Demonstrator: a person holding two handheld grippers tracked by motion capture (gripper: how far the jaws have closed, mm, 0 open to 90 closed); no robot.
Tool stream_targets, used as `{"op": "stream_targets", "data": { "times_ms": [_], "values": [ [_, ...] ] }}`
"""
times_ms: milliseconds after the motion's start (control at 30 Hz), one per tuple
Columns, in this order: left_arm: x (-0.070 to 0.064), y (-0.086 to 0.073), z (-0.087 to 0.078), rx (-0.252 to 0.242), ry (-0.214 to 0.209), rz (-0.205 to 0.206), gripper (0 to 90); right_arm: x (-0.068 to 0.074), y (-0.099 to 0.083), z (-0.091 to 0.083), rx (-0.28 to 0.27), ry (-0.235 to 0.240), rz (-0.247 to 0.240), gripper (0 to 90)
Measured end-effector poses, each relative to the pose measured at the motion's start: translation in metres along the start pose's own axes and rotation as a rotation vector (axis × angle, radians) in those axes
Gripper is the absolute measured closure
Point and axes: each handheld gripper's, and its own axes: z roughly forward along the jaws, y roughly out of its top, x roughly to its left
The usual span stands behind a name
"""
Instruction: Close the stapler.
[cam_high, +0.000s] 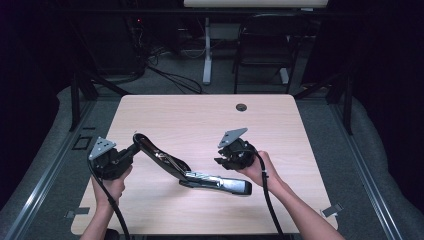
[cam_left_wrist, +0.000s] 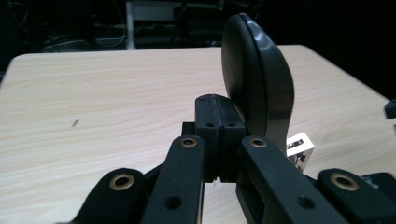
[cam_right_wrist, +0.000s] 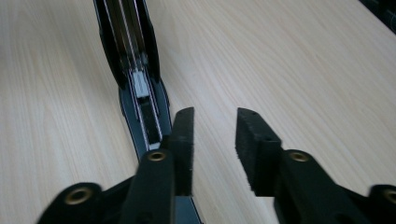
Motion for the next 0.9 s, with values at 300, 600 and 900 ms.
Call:
{"op": "stream_targets", "data": {
  "times_ms": [300,600,900],
  "values": [
    [-0.009,0.005,0.001,-0.028,-0.017,0.013,89.9,0.007,0.016,-0.006,-0.084,0.042,0.017,88.6],
    [-0.021,0.011,0.006,-0.031,-0.035,0.044,89.9,0.013,0.035,-0.003,-0.126,0.071,0.024,90.0],
    [-0.031,0.014,0.012,-0.032,-0.061,0.071,89.9,0.020,0.057,0.008,-0.137,0.099,0.003,90.0]
  ]
}}
